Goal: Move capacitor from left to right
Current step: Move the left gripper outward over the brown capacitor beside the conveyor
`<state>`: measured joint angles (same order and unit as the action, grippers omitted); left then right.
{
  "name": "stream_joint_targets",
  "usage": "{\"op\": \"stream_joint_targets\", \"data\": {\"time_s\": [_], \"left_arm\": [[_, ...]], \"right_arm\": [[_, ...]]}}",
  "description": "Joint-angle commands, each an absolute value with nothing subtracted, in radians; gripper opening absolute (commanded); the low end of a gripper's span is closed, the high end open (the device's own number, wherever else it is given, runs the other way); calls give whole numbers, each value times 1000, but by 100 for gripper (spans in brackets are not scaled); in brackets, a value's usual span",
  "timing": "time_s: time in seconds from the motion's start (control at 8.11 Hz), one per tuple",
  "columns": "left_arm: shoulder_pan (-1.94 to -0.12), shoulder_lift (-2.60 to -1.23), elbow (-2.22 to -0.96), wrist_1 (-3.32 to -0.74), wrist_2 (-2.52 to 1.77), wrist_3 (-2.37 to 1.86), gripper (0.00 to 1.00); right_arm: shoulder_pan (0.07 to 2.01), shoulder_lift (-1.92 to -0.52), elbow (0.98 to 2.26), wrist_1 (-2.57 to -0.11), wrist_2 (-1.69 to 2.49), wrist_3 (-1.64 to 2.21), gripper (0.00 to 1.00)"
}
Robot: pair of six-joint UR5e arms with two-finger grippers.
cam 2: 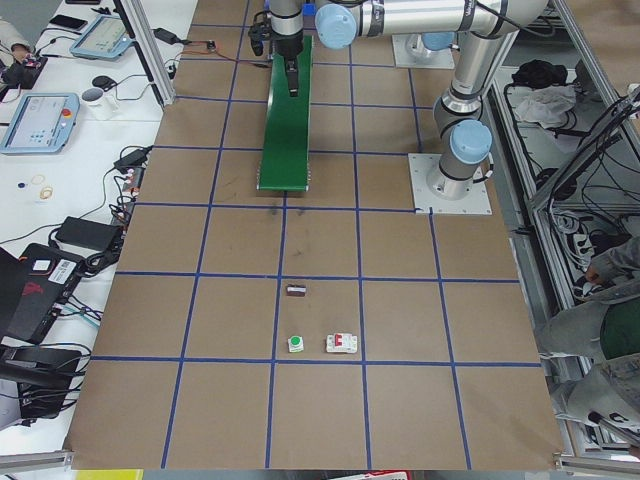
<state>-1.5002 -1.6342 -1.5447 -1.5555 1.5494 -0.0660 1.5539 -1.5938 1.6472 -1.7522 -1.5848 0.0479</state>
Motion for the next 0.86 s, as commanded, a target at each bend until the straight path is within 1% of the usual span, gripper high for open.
{"op": "stream_joint_targets", "data": {"time_s": [0.0, 0.74], "left_arm": [[-1500, -1635, -1546, -1555, 1549, -66, 100], [-1480, -1634, -1545, -1555, 1568, -51, 100]], "right_arm": [[1554, -1594, 1647, -1752, -1586, 48, 100], [1554, -1592, 1646, -1753, -1586, 48, 100]]}}
